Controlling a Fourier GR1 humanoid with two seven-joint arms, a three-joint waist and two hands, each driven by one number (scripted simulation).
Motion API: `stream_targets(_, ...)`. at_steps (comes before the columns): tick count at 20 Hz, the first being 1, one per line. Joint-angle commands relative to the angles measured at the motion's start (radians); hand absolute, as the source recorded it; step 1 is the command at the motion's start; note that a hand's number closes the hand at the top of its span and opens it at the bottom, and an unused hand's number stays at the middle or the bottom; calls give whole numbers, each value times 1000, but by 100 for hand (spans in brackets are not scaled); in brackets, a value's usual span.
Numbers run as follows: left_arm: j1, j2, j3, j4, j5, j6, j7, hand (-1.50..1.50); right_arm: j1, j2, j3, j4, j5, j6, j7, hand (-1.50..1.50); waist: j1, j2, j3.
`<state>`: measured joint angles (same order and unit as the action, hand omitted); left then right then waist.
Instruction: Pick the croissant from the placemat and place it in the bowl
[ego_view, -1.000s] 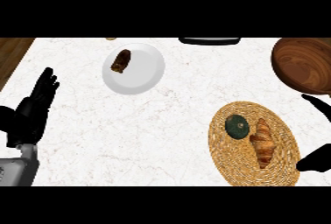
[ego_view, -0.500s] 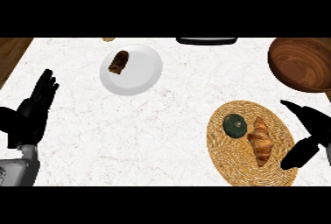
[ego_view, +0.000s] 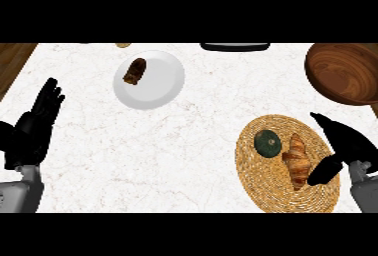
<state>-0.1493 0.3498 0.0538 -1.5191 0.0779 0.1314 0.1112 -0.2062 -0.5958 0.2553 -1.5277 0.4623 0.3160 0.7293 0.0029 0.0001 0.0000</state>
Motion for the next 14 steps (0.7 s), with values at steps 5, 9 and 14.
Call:
stream_targets(5, 45, -59, -3, -79, -67, 6, 40, 0, 39, 109, -40, 38, 89, 49, -22, -150, -2, -1, 0)
stream_targets(9, 25, -43, 55, -78, -32, -41, 57, 0, 104, 123, -57, 34, 142, 25, -86, -150, -4, -1, 0)
stream_targets(14, 21, -85, 34, -47, -88, -30, 28, 0, 96, 190, -59, 73, 226, -20, -89, -150, -4, 0, 0)
